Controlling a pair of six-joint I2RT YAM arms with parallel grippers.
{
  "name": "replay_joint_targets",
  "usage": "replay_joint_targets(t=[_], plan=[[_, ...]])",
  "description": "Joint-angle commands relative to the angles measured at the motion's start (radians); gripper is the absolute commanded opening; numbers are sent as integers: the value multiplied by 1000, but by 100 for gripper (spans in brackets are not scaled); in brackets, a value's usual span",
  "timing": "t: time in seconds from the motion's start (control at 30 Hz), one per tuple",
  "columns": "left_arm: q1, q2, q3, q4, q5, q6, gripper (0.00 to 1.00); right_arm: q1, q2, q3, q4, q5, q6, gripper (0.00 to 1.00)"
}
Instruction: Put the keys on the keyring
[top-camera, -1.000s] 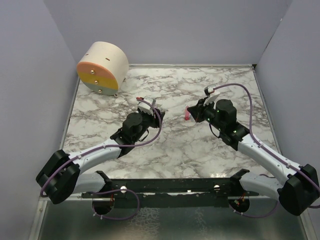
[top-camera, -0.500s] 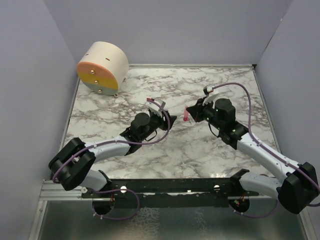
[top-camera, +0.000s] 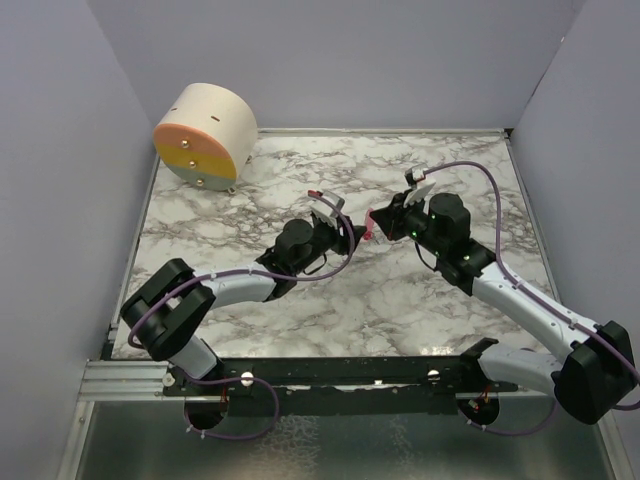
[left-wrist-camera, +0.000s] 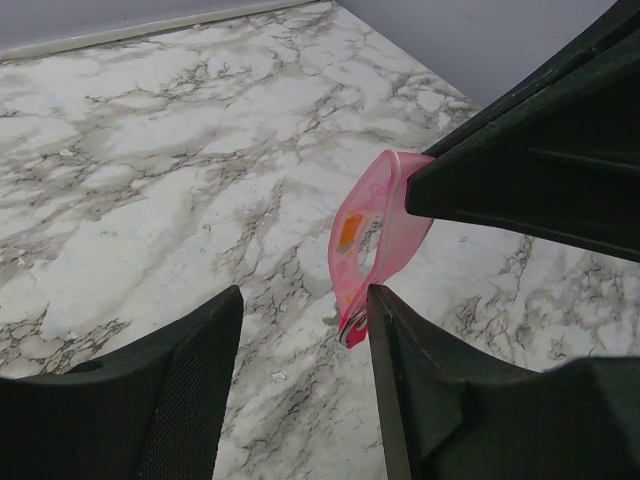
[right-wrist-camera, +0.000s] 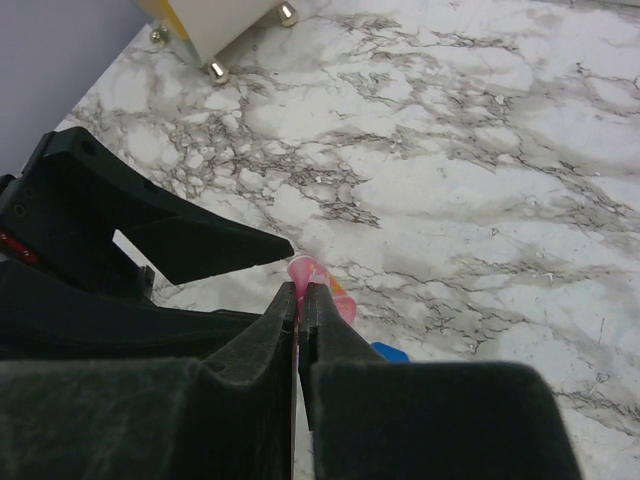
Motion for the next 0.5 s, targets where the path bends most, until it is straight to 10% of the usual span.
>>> replay_joint_targets(t=[0.0, 0.47], plan=[[-5, 31, 35, 43, 25, 10, 55, 5, 6, 41, 38, -23, 8, 1], [-33, 58, 10, 59, 49, 9, 55, 4, 46, 76, 49, 19, 16, 1]])
